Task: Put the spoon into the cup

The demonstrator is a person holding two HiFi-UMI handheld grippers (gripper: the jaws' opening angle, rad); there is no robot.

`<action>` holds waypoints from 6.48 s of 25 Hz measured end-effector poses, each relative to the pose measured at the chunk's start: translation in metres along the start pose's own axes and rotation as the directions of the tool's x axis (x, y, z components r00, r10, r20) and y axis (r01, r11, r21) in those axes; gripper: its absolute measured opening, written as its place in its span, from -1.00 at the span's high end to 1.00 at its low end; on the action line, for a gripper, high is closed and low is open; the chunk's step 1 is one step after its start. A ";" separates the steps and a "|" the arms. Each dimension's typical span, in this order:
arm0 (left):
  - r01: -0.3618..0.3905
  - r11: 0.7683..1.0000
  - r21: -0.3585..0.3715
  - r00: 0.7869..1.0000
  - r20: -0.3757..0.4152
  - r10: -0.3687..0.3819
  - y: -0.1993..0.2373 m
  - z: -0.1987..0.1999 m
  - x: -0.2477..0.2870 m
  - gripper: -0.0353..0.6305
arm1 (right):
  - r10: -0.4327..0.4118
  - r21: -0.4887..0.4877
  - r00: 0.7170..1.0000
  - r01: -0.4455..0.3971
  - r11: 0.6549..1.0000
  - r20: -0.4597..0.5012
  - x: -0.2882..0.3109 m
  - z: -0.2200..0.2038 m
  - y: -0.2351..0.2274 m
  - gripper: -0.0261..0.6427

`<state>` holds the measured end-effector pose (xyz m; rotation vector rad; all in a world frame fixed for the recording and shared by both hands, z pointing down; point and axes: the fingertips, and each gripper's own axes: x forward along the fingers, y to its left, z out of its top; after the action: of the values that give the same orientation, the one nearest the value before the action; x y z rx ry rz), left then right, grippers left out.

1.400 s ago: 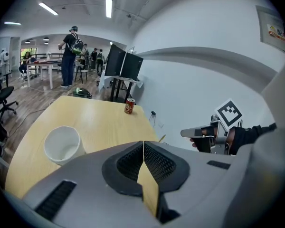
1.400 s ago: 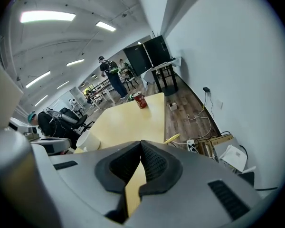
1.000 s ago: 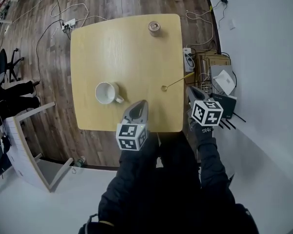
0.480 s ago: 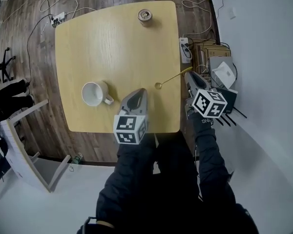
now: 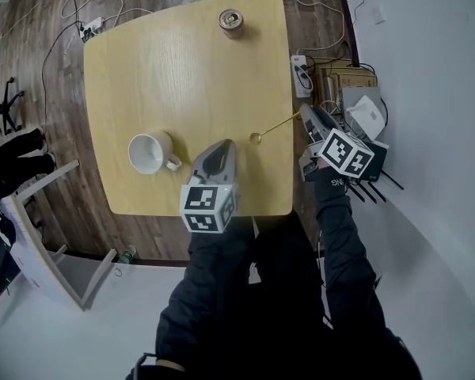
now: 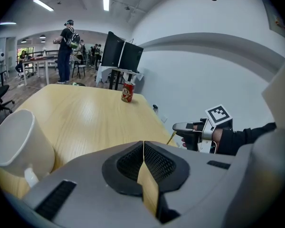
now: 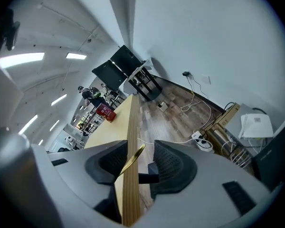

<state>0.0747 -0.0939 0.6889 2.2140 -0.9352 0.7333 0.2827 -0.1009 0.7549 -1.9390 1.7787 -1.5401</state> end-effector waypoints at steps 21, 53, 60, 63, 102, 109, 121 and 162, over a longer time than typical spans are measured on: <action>-0.034 0.998 -0.049 0.998 0.052 0.037 0.003 0.011 -0.028 0.79 | 0.233 0.213 0.968 -0.248 0.945 0.093 -0.023 0.024 0.056 0.84; -0.264 0.922 -0.282 0.943 0.125 0.309 0.158 -0.002 -0.166 0.79 | 0.557 0.022 0.823 -0.558 0.830 -0.111 0.038 -0.053 0.344 0.85; -0.295 0.895 -0.334 0.937 0.081 0.339 0.188 -0.023 -0.170 0.79 | 0.493 -0.094 0.850 -0.515 0.852 -0.187 0.068 -0.090 0.352 0.85; -0.299 0.890 -0.343 0.937 0.071 0.342 0.198 -0.027 -0.170 0.79 | 0.467 -0.149 0.861 -0.498 0.854 -0.203 0.078 -0.102 0.355 0.84; -0.276 0.908 -0.317 0.944 0.089 0.318 0.200 -0.023 -0.184 0.79 | 0.387 -0.430 0.893 -0.451 0.782 -0.232 0.053 -0.128 0.361 0.55; -0.251 0.921 -0.299 0.937 0.162 0.308 0.168 0.008 -0.205 0.79 | 0.390 -0.517 0.897 -0.440 0.734 -0.208 0.000 -0.103 0.374 0.67; -0.210 0.956 -0.207 0.904 0.332 0.270 0.093 0.078 -0.261 0.79 | 0.396 -0.681 0.903 -0.396 0.616 -0.167 -0.103 -0.075 0.408 0.85; -0.244 0.969 0.039 0.830 0.524 0.188 -0.021 0.171 -0.302 0.79 | 0.544 -0.776 0.839 -0.350 0.525 -0.010 -0.221 0.010 0.440 0.86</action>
<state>-0.0467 -0.0769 0.3641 2.4786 -1.4609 0.2729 0.0260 -0.0710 0.3353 -1.5236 2.7800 -0.3470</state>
